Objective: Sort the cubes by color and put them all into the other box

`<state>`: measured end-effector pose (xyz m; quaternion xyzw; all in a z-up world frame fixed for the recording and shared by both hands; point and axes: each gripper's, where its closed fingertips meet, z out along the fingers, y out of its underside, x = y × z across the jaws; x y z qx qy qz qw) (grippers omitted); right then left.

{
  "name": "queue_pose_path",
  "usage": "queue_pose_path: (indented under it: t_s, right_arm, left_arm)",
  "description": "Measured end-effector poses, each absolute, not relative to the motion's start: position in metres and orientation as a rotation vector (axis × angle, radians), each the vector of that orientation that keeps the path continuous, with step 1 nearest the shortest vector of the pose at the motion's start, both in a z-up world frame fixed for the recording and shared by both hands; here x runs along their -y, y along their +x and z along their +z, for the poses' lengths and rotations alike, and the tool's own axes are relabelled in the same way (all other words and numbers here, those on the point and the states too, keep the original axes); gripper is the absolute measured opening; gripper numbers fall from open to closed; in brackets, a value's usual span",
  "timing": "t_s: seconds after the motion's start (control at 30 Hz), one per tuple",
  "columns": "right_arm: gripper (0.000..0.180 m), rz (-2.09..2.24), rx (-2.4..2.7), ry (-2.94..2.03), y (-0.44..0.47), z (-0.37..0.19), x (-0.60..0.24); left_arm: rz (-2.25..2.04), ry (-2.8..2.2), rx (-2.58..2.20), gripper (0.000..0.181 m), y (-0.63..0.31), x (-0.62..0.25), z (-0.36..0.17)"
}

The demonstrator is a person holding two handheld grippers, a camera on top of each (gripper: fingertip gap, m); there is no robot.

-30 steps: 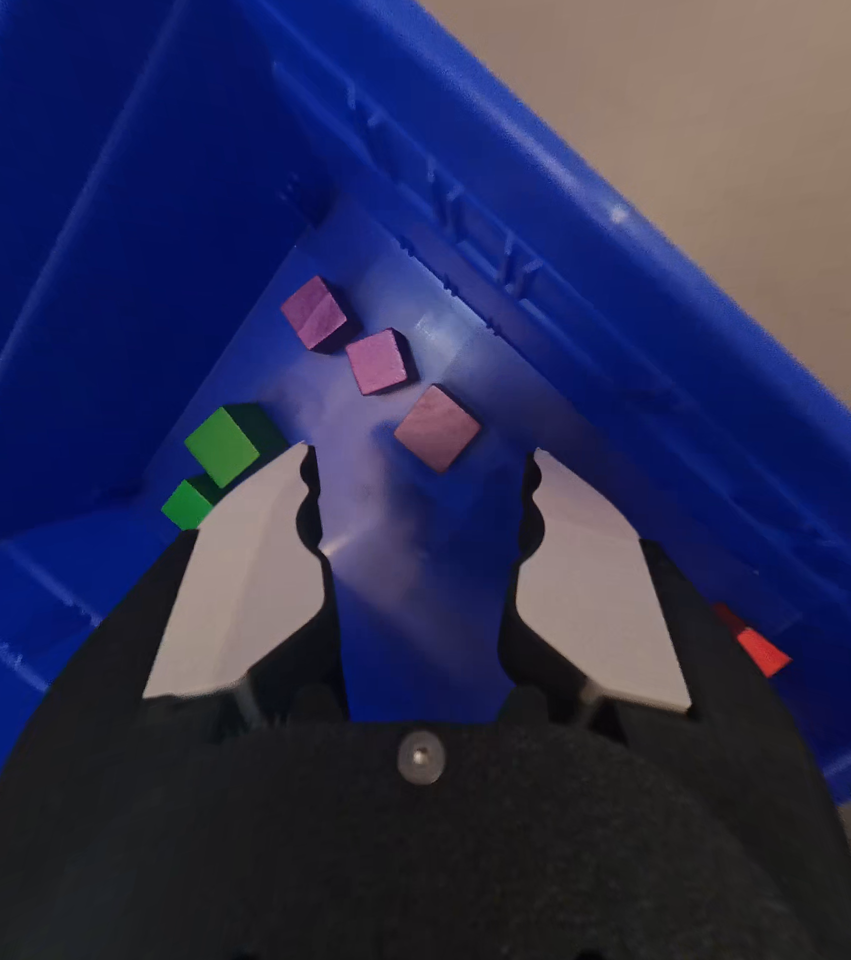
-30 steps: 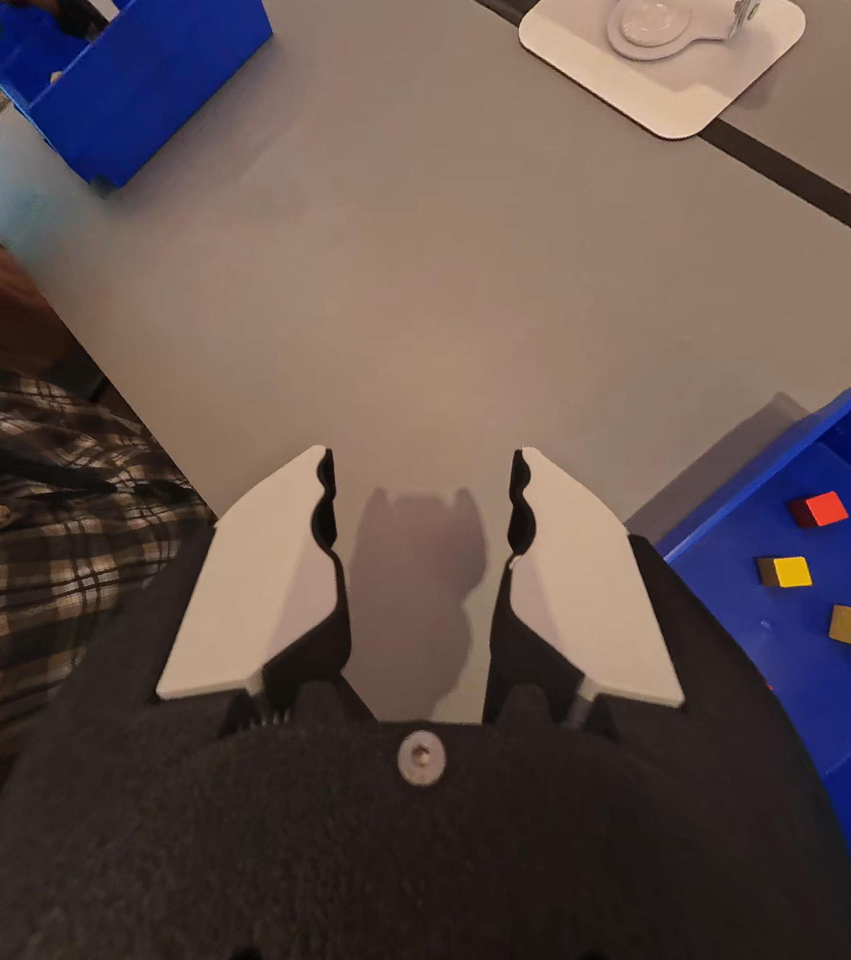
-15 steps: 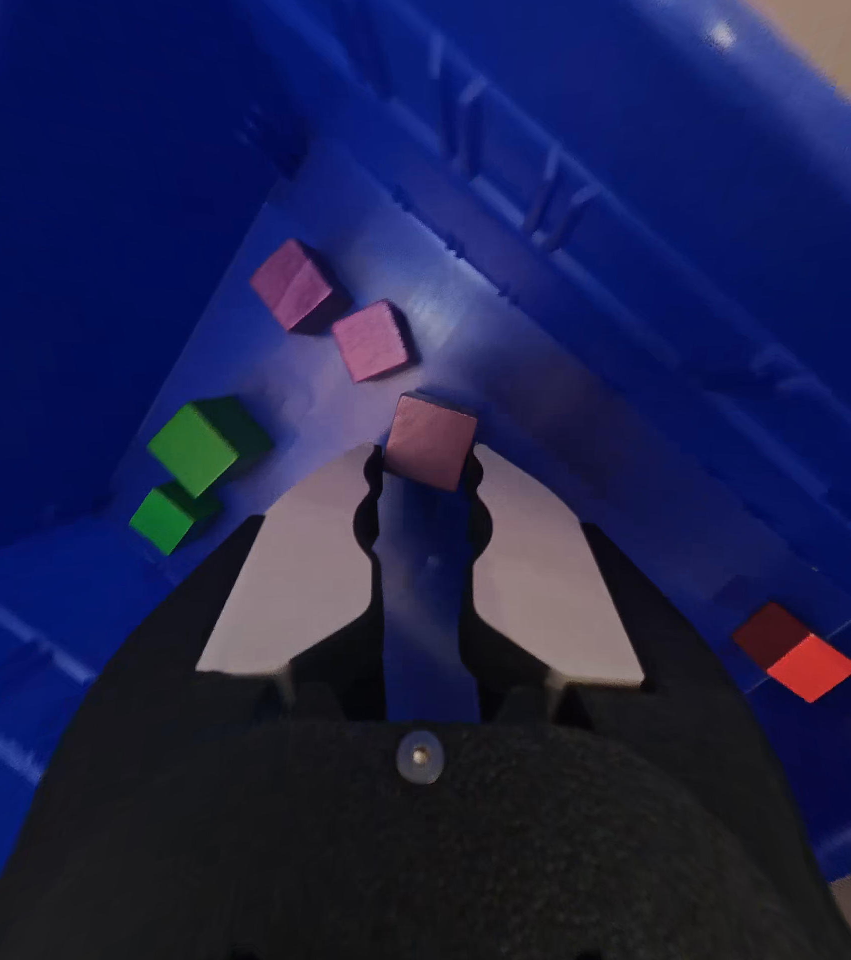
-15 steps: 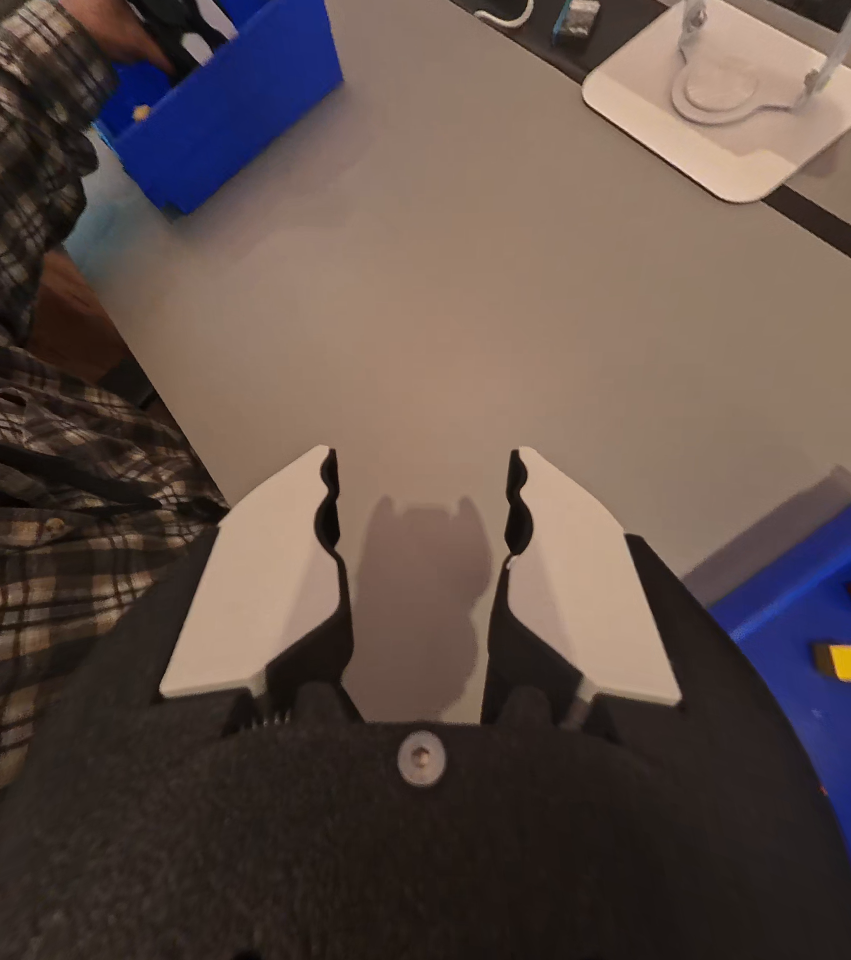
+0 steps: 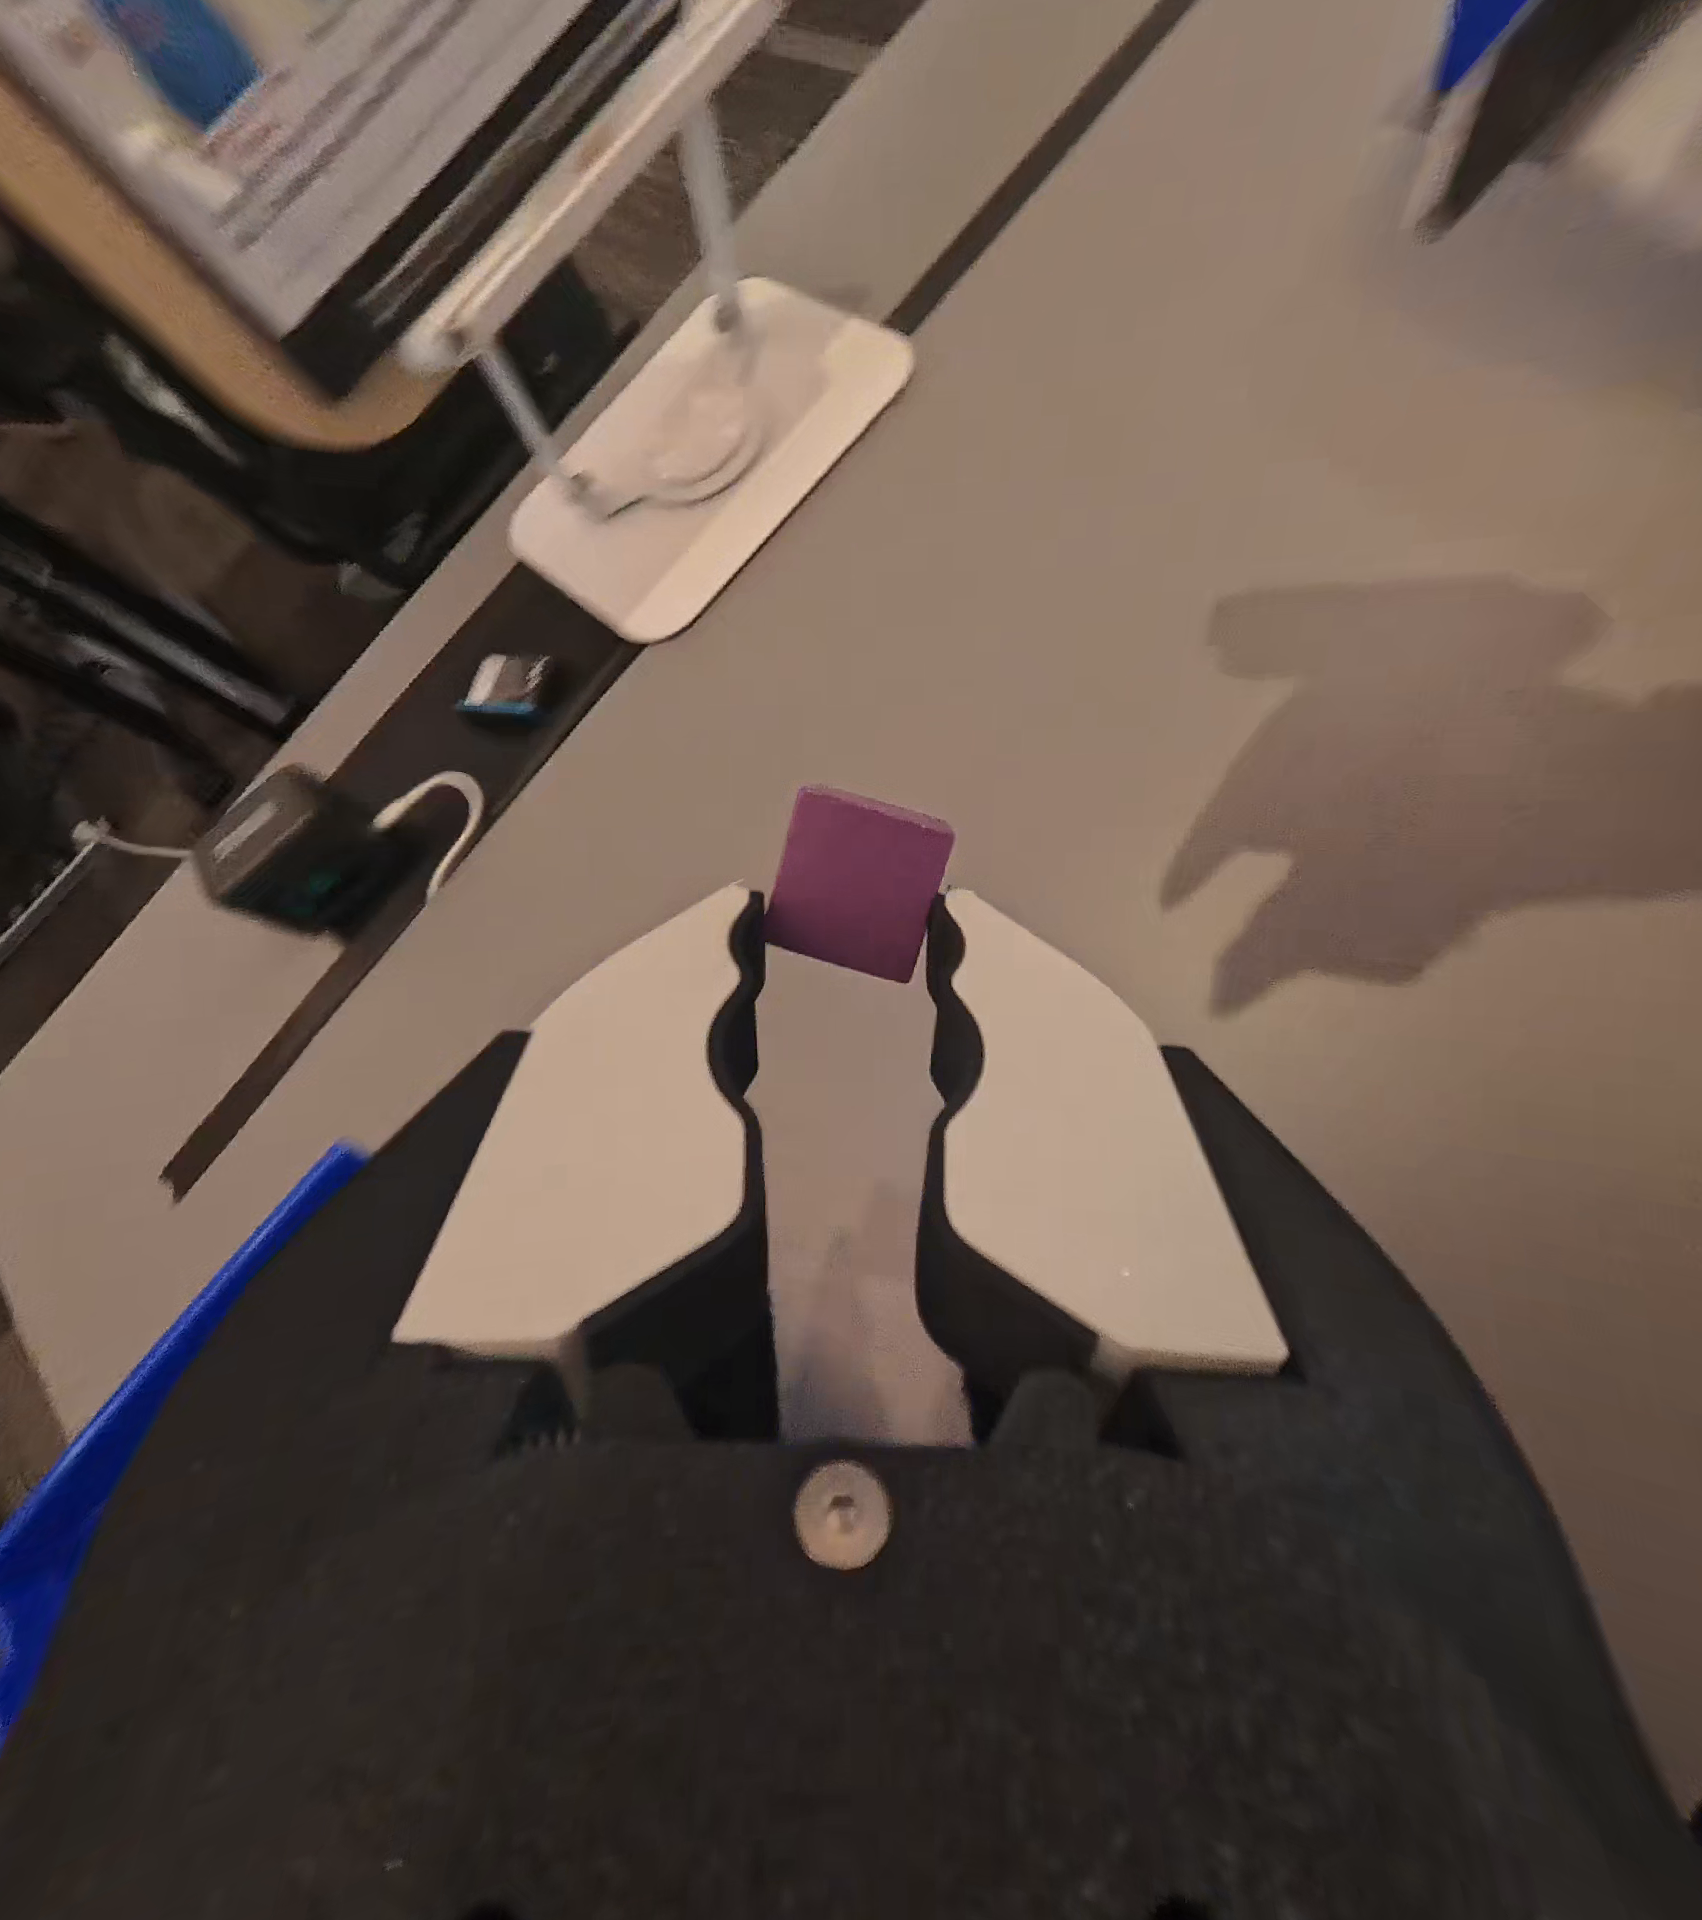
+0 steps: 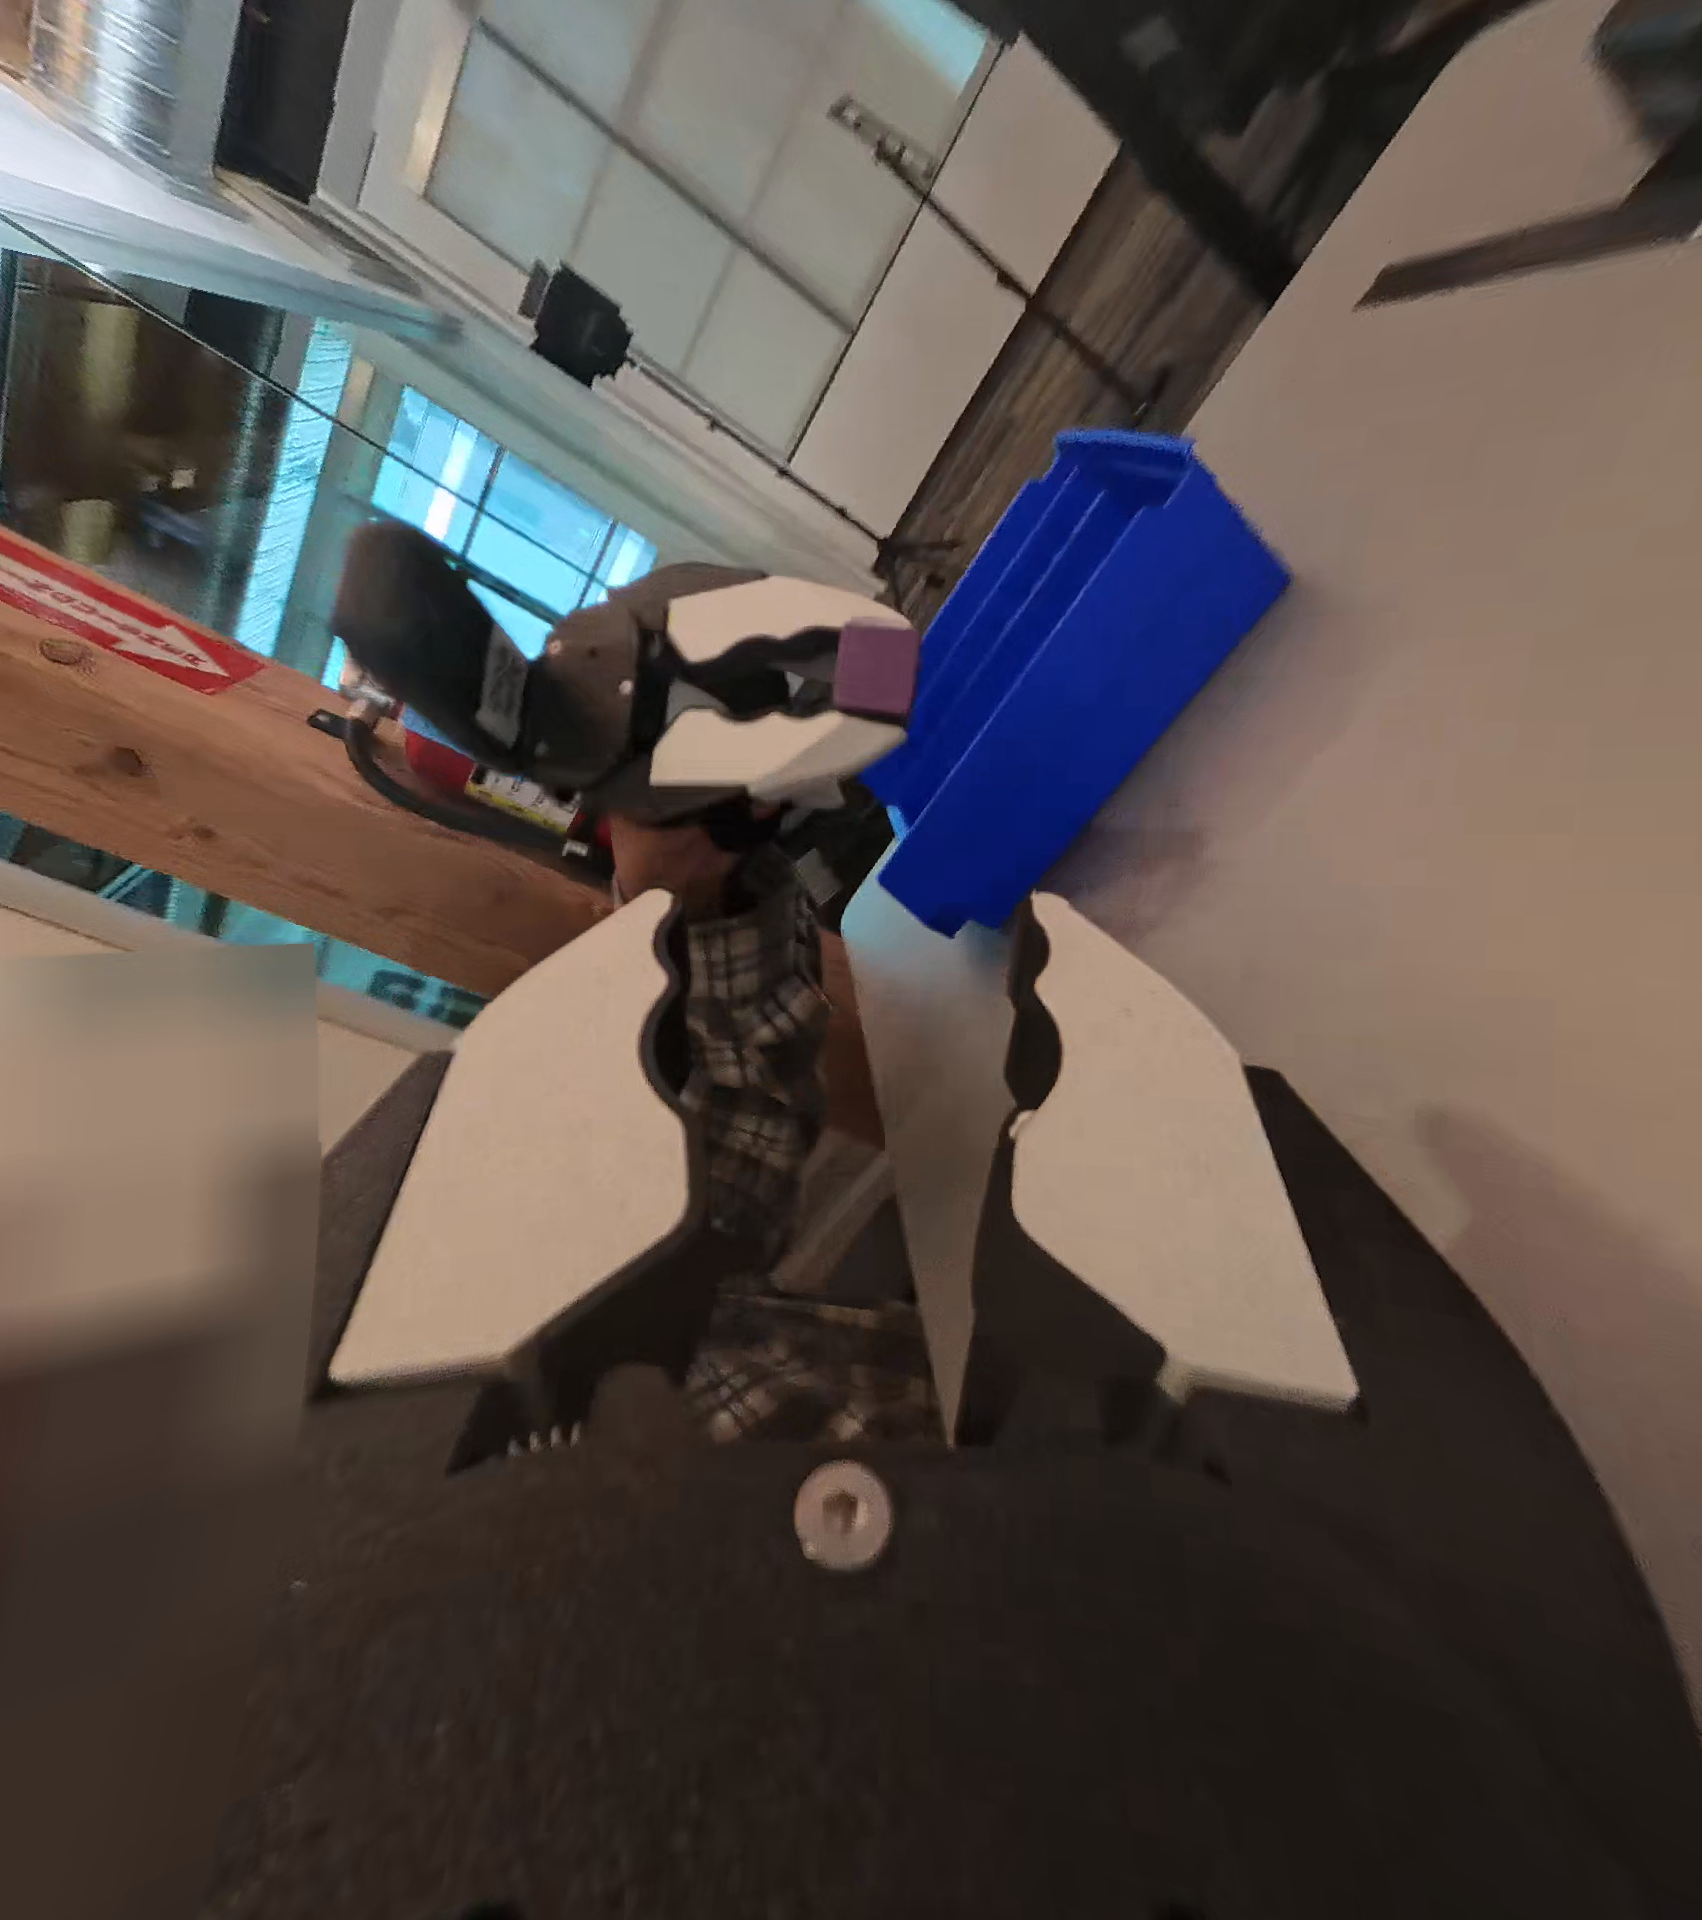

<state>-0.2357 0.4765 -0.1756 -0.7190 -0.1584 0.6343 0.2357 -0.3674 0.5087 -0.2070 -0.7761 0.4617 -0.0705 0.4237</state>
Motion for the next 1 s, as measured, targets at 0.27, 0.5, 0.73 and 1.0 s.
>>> queue_pose_path:
  t_s: [0.27, 0.5, 0.73, 1.0]
  right_arm:
    - [0.056, 1.741, 0.357, -2.123, -0.245, -0.2, -0.485]
    - [0.029, 1.808, 0.31, -2.105, -0.213, -0.204, -0.479]
    - [0.028, 1.081, 0.272, -2.299, -0.027, -0.227, -0.494]
    - [0.029, 0.433, -0.016, -2.77, 0.205, -0.325, -0.45]
  left_arm:
    - [-0.054, -1.822, -1.317, 0.029, -0.252, -0.491, -0.217]
    - [-0.188, -1.749, -1.314, 0.028, -0.197, -0.48, -0.214]
    - [-0.588, -1.795, -1.363, 0.087, -0.192, -0.435, -0.238]
    - [-0.741, -1.888, -1.406, 0.089, -0.223, -0.41, -0.277]
